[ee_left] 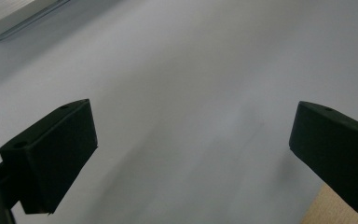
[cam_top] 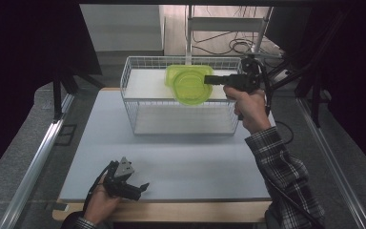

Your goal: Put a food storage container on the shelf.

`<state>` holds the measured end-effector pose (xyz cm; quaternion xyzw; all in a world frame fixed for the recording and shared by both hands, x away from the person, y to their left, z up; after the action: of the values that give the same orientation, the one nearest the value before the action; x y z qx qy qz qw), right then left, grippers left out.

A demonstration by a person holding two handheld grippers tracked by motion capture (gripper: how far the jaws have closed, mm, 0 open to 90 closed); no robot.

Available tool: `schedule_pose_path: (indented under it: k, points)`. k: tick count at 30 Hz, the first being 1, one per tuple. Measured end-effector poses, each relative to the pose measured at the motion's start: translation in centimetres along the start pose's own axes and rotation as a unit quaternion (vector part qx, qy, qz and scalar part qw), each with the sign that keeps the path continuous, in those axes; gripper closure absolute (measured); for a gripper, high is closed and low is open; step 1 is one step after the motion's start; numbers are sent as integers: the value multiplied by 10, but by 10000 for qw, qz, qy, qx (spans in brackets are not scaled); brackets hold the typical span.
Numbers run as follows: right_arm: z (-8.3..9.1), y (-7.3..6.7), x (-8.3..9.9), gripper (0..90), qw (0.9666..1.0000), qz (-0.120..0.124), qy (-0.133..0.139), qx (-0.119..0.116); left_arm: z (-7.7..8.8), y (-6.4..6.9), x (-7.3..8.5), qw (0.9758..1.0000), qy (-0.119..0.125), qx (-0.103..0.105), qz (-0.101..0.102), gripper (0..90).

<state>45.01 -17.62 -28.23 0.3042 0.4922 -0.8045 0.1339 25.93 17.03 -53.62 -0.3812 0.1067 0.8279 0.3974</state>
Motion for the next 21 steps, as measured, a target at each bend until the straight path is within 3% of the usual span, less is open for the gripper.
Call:
schedule_pose_path:
  k: [10, 21]
  points:
    - [-14, -4, -26, 812, 9991, 10, 346, 258, 0, 0, 0, 10000, 11, 11, 6, 6]
    - [-26, 6, -44, 811, 9964, -162, 592, 579, 0, 1, 0, 10000, 6, 29, -6, 6]
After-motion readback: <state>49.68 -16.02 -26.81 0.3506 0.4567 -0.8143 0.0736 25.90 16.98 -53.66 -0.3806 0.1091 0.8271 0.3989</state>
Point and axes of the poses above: each handheld gripper's, and its own axes: z roughly backward along the jaws, x roughly out of its underside, y roughly to its right, the point moved 1 cm from there along -z, roughly forward along the jaws, and after that the axes turned 8 degrees about -z, right-handed, at the moved point
